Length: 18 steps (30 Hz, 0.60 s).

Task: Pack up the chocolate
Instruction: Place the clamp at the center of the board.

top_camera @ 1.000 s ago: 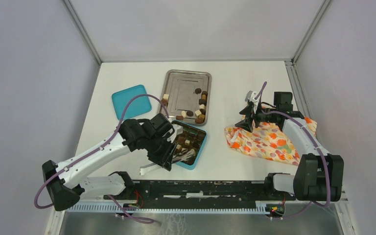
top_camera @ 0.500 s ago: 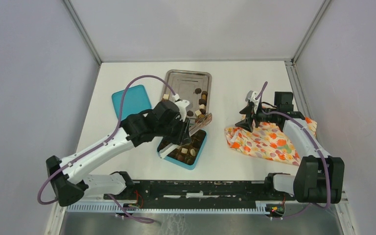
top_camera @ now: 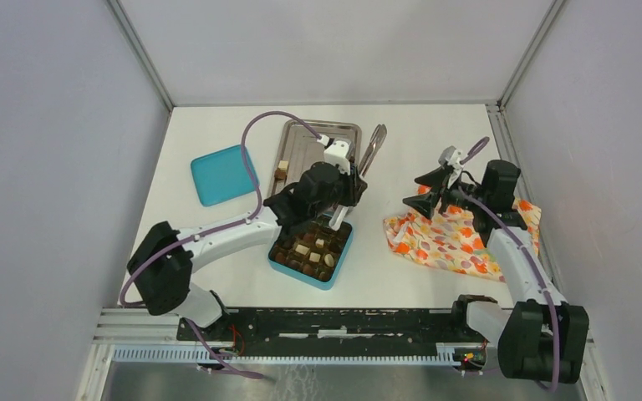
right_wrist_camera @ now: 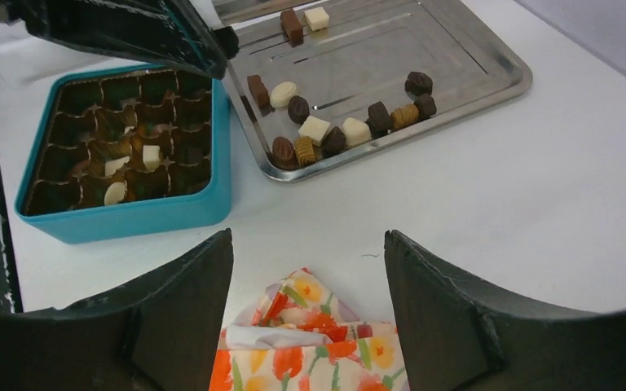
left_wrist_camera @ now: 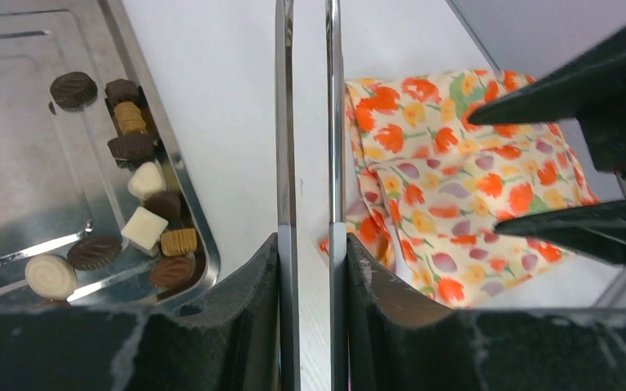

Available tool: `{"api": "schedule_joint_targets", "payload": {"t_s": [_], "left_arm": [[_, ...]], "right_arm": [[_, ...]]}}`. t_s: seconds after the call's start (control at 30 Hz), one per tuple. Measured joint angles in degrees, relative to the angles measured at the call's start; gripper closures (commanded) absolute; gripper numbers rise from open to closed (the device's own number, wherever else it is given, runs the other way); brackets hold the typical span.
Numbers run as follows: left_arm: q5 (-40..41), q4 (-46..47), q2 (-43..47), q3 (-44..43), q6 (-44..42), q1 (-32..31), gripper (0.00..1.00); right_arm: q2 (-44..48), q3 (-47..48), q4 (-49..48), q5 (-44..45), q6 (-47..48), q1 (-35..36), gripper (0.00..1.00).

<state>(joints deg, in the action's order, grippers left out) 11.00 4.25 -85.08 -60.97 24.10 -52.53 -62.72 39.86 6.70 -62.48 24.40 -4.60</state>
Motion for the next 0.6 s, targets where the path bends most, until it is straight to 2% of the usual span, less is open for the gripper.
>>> {"api": "schedule_joint_targets", "payload": {"t_s": [0.07,0.17,0.2,0.3,0.47,0.6], "left_arm": [[2.5,4.6,-2.0,0.9,0.0,-0.1,0.73],[6.0,10.1,-5.0,1.5,0.0,-0.8,0.73],[7.1,11.9,-6.0,1.5,0.0,-1.4,0.73],[9.5,16.2,-8.3,1.5,-0.2,-3.3,0.73],[11.6,20.8,-11.8,1.5,-1.0,-6.7,0.73],[12.7,22.4,-13.9,1.5,-2.2,-8.7,0.73]], "right_arm": [[1.7,-4.0,-10.2,0.0,-12.0,-0.7,0.22],[3.0,-10.5,-25.9,4.9,-34.0,-1.1,0.09],[3.1,-11.8,-28.9,6.8,-39.8,-1.1,0.03],[2.6,-13.8,-35.4,11.0,-55.4,-1.2,0.02],[2.4,-15.8,-45.7,14.6,-70.9,-1.1,0.02],[1.9,-16.8,-47.9,15.9,-76.0,-0.7,0.02]]}}
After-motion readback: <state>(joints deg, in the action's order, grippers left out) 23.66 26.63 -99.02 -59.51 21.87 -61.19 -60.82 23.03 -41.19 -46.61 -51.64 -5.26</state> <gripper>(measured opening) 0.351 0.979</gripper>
